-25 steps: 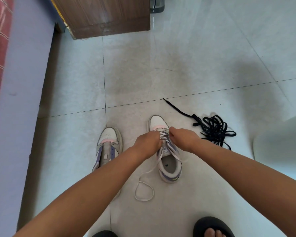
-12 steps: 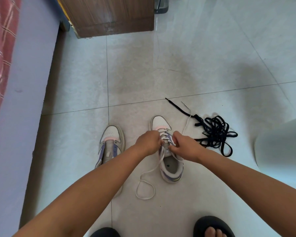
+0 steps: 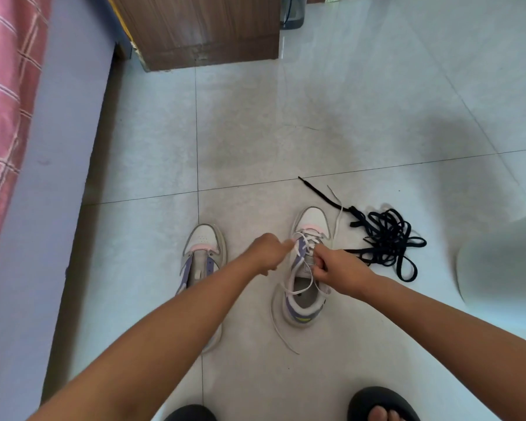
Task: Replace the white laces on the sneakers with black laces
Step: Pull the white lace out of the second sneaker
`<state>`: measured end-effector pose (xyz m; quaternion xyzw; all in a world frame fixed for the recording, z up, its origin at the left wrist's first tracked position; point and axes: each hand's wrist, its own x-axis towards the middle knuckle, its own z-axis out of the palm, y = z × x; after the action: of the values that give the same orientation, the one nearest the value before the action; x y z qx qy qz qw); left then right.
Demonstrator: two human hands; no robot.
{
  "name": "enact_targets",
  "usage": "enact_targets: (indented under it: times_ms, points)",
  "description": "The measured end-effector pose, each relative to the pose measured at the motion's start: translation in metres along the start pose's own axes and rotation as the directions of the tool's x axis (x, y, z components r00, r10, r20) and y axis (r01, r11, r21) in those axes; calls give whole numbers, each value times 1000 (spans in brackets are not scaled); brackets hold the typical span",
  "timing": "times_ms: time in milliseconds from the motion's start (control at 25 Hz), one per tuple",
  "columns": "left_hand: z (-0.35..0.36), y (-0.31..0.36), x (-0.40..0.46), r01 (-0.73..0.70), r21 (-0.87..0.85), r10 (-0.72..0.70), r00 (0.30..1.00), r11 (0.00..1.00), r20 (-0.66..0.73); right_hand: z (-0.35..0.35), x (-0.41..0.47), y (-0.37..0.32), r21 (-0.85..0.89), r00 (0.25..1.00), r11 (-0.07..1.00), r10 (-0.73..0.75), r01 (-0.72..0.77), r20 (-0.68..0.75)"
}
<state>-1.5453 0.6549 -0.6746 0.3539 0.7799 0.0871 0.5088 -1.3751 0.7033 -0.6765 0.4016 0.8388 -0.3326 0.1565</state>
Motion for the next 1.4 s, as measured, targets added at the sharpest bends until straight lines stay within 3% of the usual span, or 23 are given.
enact_targets:
  times_ms: [160, 280, 320, 400, 560, 720, 800, 880, 960, 1000, 1080, 1160, 1280, 1400]
  points:
    - [22, 6, 11, -107, -112, 96, 990, 988, -100, 3, 2, 1, -20, 1000, 1000, -12, 12, -22]
    - [10, 3, 10, -110, 226, 169, 950, 968, -262, 2, 1, 0, 9, 1000, 1000, 16, -16, -16]
    - [0, 1, 12, -102, 345, 225, 913, 933, -339, 2, 2, 0, 24, 999, 999, 32, -31, -16]
    - [-27, -12, 20, -43, 419, 268, 825, 907, -498, 4, 3, 0, 23, 999, 999, 49, -48, -14]
    - [-58, -31, 27, 82, 335, 109, 850, 939, -515, 3, 4, -5, -7, 999, 999, 50, -50, -5]
    - [-89, -41, 20, 209, 607, 205, 817, 766, -540, 0, 5, -8, -29, 999, 998, 50, -50, 13]
    - [-109, -55, 20, 294, 624, 133, 828, 724, -545, -1, 4, -7, -56, 998, 997, 60, -58, 30]
    - [-126, -67, 15, 354, 528, 32, 807, 772, -589, -2, 1, -2, -51, 996, 995, 82, -81, 28]
    - [-128, -70, 13, 296, 438, -10, 838, 849, -546, -1, -1, 4, -6, 997, 997, 79, -79, 25]
    - [-122, -65, 11, 180, 412, 31, 889, 893, -457, -1, -1, 5, 27, 997, 997, 65, -66, 32]
    - [-91, -47, 5, -107, 374, 192, 961, 921, -197, 0, -2, 8, 182, 998, 982, 54, -58, 29]
    - [-52, -26, -5, -294, 292, 325, 944, 910, -62, -3, 0, 11, 415, 990, 903, 139, -114, -31]
    - [-3, -3, -16, -354, 290, 374, 927, 889, -16, -7, 6, 13, 498, 970, 851, 233, -170, -67]
    - [24, 8, -16, -315, 369, 361, 931, 875, -61, -8, 7, 4, 441, 984, 883, 181, -161, -3]
